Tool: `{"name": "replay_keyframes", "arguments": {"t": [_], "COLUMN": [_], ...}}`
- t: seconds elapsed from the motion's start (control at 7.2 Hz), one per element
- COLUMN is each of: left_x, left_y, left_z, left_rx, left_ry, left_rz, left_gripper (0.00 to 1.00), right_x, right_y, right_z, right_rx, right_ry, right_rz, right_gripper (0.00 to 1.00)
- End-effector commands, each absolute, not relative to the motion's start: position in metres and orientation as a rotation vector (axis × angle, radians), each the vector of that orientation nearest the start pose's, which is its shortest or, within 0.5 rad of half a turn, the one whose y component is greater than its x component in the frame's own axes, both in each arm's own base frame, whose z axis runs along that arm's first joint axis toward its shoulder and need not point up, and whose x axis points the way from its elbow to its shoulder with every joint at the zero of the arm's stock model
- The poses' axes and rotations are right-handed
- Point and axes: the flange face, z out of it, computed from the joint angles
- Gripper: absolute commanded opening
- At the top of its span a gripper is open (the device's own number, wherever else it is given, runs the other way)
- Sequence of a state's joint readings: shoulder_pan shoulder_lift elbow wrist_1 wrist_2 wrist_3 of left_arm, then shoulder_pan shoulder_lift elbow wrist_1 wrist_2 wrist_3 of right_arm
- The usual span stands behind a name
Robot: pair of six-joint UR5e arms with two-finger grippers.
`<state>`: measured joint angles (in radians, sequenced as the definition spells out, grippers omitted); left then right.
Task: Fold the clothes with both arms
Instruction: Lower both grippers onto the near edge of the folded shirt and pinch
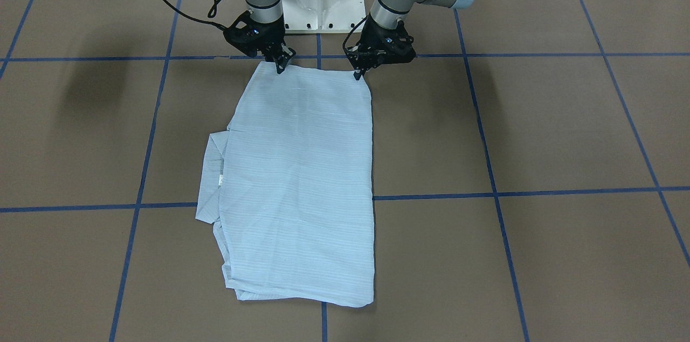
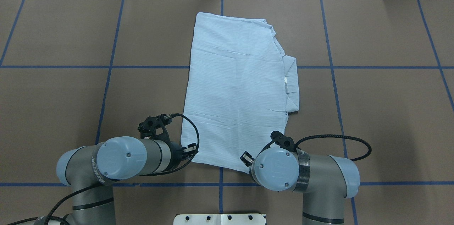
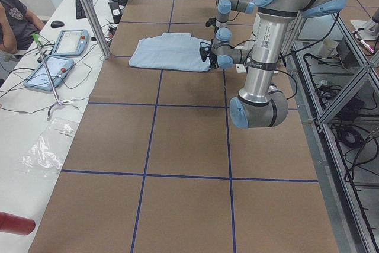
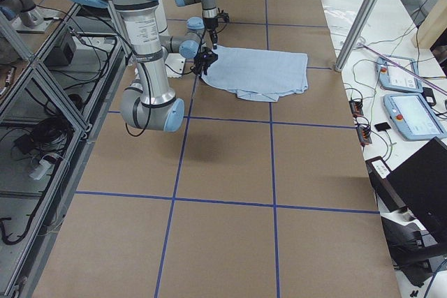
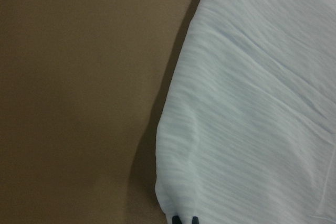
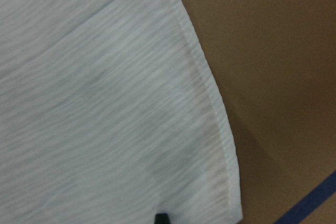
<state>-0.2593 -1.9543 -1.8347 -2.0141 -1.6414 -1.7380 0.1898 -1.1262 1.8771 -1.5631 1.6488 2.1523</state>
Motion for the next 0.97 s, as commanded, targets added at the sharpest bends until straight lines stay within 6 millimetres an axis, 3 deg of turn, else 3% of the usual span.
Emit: {"name": "replay_keyframes", "arguments": {"t": [0.0,0.42,0.83], "left_x": [0.553,0.554,0.543], "left_y": [-0.277,-0.278,-0.276], "left_z": [0.278,0.270,0.257], "left_rx": [-0.013,-0.013,-0.013], "left_ry": [1.098,1.110,1.100], "left_rz": [-0.345,-0.343,-0.344], "left_gripper": [0.00,0.00,0.00], "right_x": [-0.574,-0.561,-0.530], "right_y": [-0.239,-0.241,-0.245], "right_z": [0.280,0.265,0.249], "right_rx": [-0.227,-0.237,-0.241], "right_ry": [-0.749,-0.781,-0.836], "right_rz": [0.704,0.710,0.706], "right_gripper": [0.01,0.00,0.00]}}
